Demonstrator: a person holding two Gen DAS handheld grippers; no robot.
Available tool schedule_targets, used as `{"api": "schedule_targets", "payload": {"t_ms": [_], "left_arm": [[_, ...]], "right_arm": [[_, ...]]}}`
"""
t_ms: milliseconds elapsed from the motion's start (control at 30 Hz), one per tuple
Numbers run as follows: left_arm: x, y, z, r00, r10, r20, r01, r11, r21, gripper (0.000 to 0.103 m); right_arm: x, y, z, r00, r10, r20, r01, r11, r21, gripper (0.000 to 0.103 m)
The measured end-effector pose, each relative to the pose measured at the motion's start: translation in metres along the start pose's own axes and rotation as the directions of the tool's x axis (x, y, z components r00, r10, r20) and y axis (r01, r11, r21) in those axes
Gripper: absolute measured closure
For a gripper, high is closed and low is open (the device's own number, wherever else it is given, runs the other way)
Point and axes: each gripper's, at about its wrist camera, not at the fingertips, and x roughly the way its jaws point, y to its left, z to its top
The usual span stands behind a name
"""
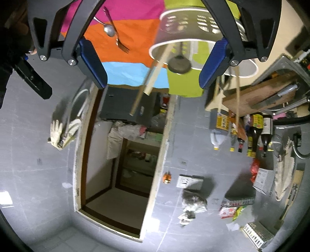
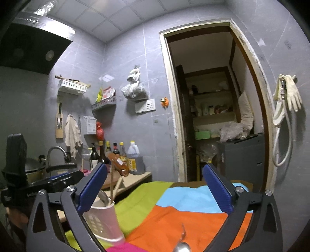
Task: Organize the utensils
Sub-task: 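Move both open tools back over the fork and spoon on the cloth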
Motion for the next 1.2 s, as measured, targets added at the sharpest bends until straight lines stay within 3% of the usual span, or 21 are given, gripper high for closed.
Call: {"api": "schedule_targets", "payload": {"t_ms": [400,733,933,1100,1200], "left_arm": [[0.02,-0.041,-0.037,0.99,-0.043,-0.132,0.052,0.997,0.064,0.009],[0.044,-0.066,-0.067,0.962,-0.05,-0.27,0.082,0.991,0.109,0.01],[0.064,-0.073,-0.082,0.924,-0.036,-0.381,0.088,0.989,0.119,0.01],[0.082,-0.075,-0.093,0.887,-0.03,-0.46,0.096,0.988,0.12,0.011],[0.092,-0.076,-0.099,0.867,-0.036,-0.497,0.111,0.986,0.123,0.019]], "right_arm": [[-0.02,-0.033,-0.021,0.989,-0.093,-0.119,0.087,0.995,-0.052,0.0],[-0.017,-0.062,-0.045,0.947,-0.15,-0.283,0.14,0.989,-0.058,0.0],[-0.005,-0.073,-0.064,0.879,-0.155,-0.451,0.13,0.988,-0.087,0.001],[0.003,-0.077,-0.08,0.825,-0.115,-0.553,0.081,0.993,-0.085,0.016],[0.009,-0.08,-0.089,0.79,-0.09,-0.607,0.056,0.996,-0.075,0.024]]}}
